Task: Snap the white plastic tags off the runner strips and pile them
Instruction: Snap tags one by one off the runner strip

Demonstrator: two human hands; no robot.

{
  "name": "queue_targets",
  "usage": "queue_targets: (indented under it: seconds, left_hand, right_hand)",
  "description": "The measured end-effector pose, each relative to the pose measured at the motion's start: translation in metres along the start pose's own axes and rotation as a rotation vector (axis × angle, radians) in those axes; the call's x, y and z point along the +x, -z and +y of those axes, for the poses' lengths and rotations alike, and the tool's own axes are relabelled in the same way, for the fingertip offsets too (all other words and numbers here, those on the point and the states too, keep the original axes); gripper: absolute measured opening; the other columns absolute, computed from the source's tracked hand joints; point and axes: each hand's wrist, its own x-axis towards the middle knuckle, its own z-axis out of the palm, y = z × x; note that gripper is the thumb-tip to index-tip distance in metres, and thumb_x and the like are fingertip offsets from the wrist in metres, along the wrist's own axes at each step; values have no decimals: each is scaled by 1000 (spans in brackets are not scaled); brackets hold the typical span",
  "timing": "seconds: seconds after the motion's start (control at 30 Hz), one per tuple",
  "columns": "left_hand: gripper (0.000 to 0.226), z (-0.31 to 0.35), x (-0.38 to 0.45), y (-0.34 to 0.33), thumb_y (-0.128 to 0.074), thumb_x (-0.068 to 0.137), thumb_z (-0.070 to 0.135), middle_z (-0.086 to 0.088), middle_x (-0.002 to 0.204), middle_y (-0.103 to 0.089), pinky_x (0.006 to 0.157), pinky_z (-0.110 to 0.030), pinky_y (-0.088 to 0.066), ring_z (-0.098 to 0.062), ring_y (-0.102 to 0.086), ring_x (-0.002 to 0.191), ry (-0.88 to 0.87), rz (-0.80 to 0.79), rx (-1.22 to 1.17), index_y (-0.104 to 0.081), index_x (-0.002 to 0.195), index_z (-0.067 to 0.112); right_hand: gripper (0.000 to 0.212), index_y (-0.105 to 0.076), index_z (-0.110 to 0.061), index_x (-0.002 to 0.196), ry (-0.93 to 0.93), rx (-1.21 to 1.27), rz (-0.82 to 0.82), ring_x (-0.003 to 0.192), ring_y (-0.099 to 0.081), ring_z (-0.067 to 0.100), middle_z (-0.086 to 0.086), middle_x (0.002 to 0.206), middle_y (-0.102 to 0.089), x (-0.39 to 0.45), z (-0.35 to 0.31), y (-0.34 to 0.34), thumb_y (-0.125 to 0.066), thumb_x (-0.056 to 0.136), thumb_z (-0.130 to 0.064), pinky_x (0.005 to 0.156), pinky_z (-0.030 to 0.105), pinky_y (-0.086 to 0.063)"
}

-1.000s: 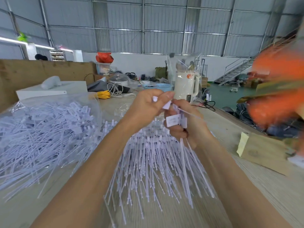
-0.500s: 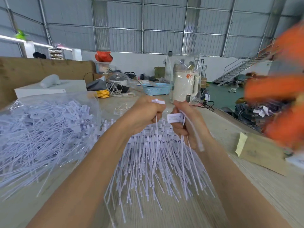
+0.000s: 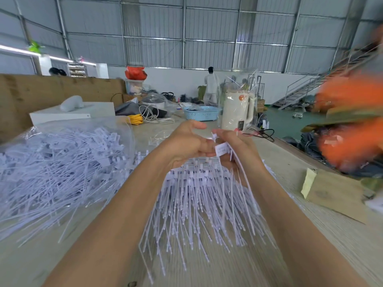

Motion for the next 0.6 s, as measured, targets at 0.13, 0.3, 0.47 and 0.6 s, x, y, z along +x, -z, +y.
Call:
queue_targets:
  seconds: [0.13, 0.3, 0.47, 0.6]
  left_hand:
    - [60, 1, -3, 1, -65, 72, -18, -17, 86, -63, 56, -23, -57, -14, -67, 58, 21, 13, -180, -35, 118, 6]
    - [28, -5, -4, 1, -66, 79, 4, -11, 80, -68, 59, -21, -55, -11, -67, 63, -15, 19, -353, -50, 102, 3]
    - [73, -16, -17, -7, -64, 57, 67, 5, 93, -71, 76, -30, -58, -13, -67, 88, 35, 27, 48, -60, 109, 16]
    - [29, -27, -31, -11, -71, 79, 29, -1, 90, -70, 77, -34, -58, -17, -68, 81, 76, -216, 27, -54, 101, 20]
  right_hand:
    - [15, -65, -10, 78, -17, -47, -70, 38, -32, 7, -4, 48, -45, 1, -2, -5, -59, 89, -19, 39, 18, -20]
    - [17, -51, -7, 72, 26, -17, -31, 33, -33, 5, 3, 52, -43, 3, -7, -10, -55, 89, -7, 31, 15, -23]
    - [13, -55, -2, 77, 191, -188, 132, 53, -46, 13, 10, 65, -48, -1, -7, -18, -61, 85, -10, 49, 23, -38]
    - [11, -56, -9, 74, 181, -95, 168, 50, -44, 14, 2, 59, -47, -3, -10, -28, -63, 82, -9, 46, 21, -37]
